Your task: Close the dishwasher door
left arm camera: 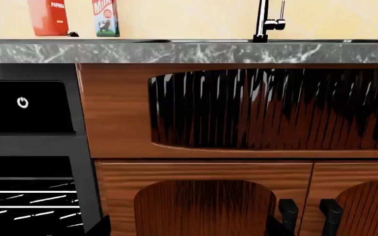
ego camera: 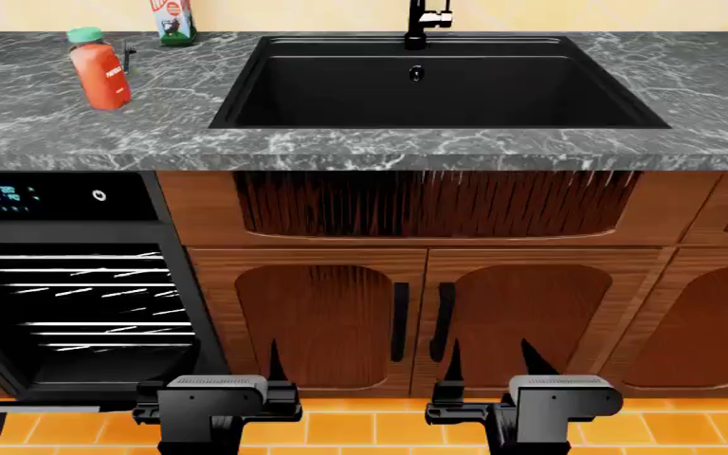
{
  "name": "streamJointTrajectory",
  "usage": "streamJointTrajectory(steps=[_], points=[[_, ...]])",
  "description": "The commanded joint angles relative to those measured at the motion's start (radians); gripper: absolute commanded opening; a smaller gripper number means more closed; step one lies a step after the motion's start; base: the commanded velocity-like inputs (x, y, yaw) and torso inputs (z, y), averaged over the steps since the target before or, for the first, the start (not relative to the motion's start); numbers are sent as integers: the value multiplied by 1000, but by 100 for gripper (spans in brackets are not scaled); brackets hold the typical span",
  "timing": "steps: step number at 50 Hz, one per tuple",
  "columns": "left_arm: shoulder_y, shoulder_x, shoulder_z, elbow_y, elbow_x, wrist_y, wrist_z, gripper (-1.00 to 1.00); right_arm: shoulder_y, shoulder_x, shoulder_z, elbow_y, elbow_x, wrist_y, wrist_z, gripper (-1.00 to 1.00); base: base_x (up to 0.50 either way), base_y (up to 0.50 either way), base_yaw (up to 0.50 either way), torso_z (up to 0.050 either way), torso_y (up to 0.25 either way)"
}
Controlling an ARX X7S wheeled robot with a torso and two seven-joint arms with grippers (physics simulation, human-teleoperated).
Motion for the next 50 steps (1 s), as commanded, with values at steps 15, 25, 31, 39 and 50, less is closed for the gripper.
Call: streamJointTrajectory(steps=[15, 25, 31, 39, 50], points=[[11, -54, 61, 22, -52, 2, -58, 100, -8, 57, -85, 10, 14, -29, 56, 100, -272, 0, 0, 0, 0], [14, -70, 78, 33, -66, 1, -76, 100, -15, 72, -104, 5, 26, -36, 71, 100, -500, 0, 0, 0, 0], [17, -78, 87, 40, -74, 0, -84, 100, -15, 79, -112, 3, 34, -35, 79, 100, -500, 0, 0, 0, 0], [17, -87, 98, 39, -84, 1, -93, 100, -19, 89, -121, 1, 49, -53, 84, 100, -210, 0, 0, 0, 0], [14, -100, 107, 40, -99, 1, -105, 100, -30, 107, -148, 10, 22, -124, 107, 100, 4, 281, 0, 0, 0]])
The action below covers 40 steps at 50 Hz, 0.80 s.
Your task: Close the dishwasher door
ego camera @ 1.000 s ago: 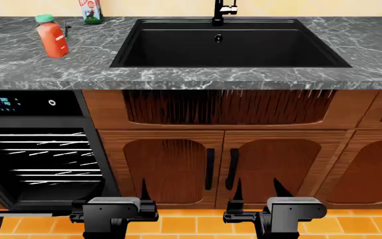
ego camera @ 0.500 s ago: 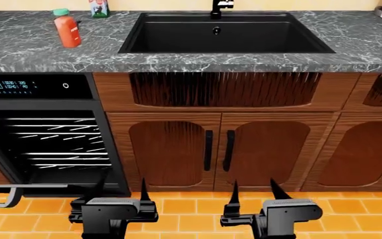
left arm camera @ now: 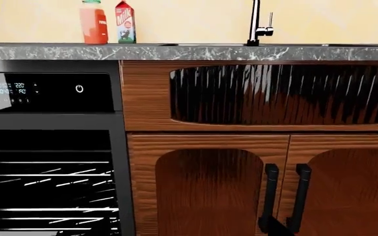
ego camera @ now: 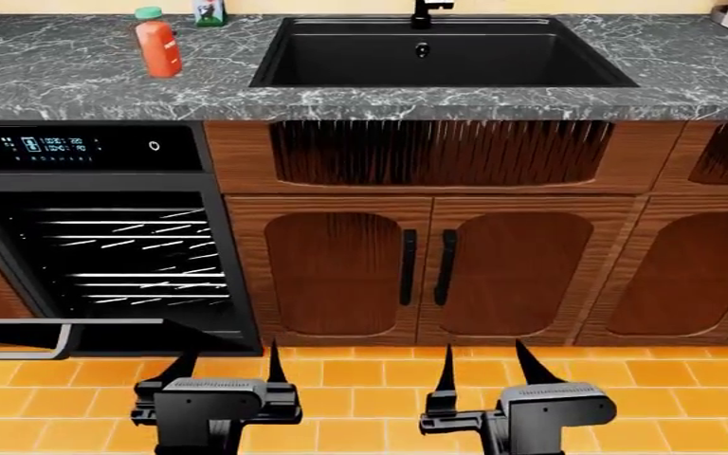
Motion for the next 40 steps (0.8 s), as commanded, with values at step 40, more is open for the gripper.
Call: streamJointTrajectory(steps=[40], points=[[-5, -50, 54, 4, -44, 5, -53, 100, -16, 52, -66, -6, 3, -69, 55, 100, 18, 500, 0, 0, 0]])
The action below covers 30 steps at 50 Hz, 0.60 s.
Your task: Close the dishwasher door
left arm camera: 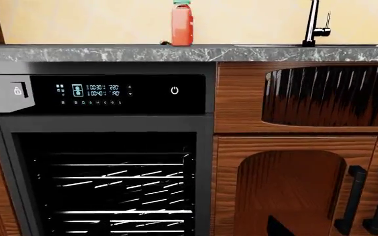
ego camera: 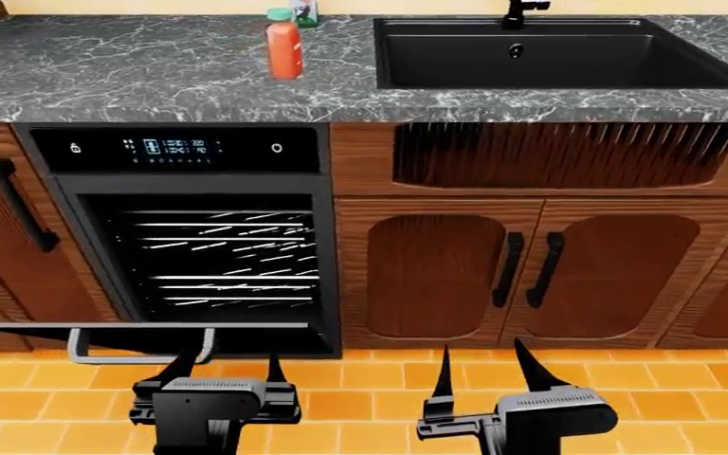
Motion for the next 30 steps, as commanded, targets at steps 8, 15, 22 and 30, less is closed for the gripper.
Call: streamJointTrajectory(steps=[8, 15, 22, 30], points=[[-3, -14, 18, 0, -11, 0, -15, 100, -1, 14, -17, -4, 8, -3, 14, 100, 20, 500, 0, 0, 0], [-5, -18, 24, -3, -14, 2, -20, 100, 2, 18, -24, -2, 10, -3, 19, 100, 18, 500, 0, 0, 0], [-4, -23, 28, -1, -19, 5, -25, 100, 4, 22, -29, -1, 13, -4, 23, 100, 20, 500, 0, 0, 0], [-6, -27, 34, -3, -23, 6, -30, 100, 4, 27, -35, -1, 16, -5, 28, 100, 19, 500, 0, 0, 0]])
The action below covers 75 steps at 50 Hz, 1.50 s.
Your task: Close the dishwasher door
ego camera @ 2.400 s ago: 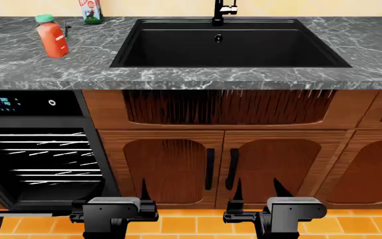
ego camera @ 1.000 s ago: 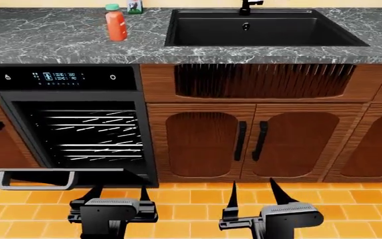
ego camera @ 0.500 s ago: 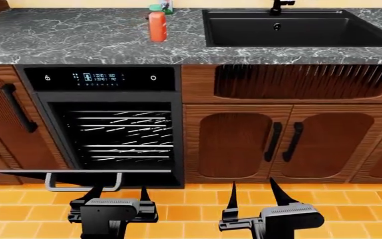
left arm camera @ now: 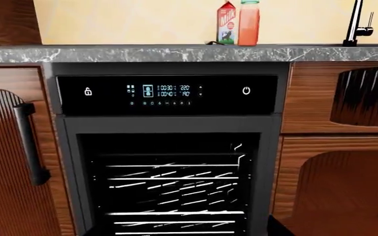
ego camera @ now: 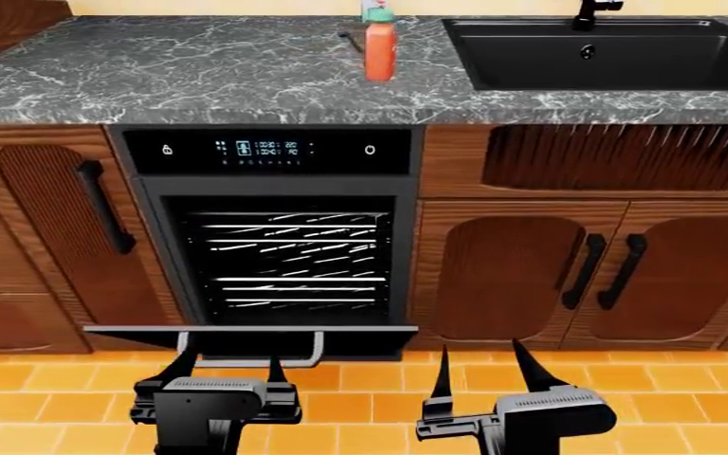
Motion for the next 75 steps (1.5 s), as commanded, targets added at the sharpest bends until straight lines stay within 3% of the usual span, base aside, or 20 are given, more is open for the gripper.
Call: streamJointTrajectory(steps=[1, 35, 75], points=[[-1, -7, 9, 0, -6, 3, -8, 100, 0, 7, -9, 0, 4, -2, 8, 100, 20, 500, 0, 0, 0], [-6, -23, 28, -4, -34, 4, -23, 100, 0, 25, -26, -11, 19, -2, 33, 100, 17, 442, 0, 0, 0], [-5, -42, 59, 7, -51, -6, -35, 100, 2, 45, -46, -20, 42, 7, 53, 100, 0, 0, 0, -50, 0]])
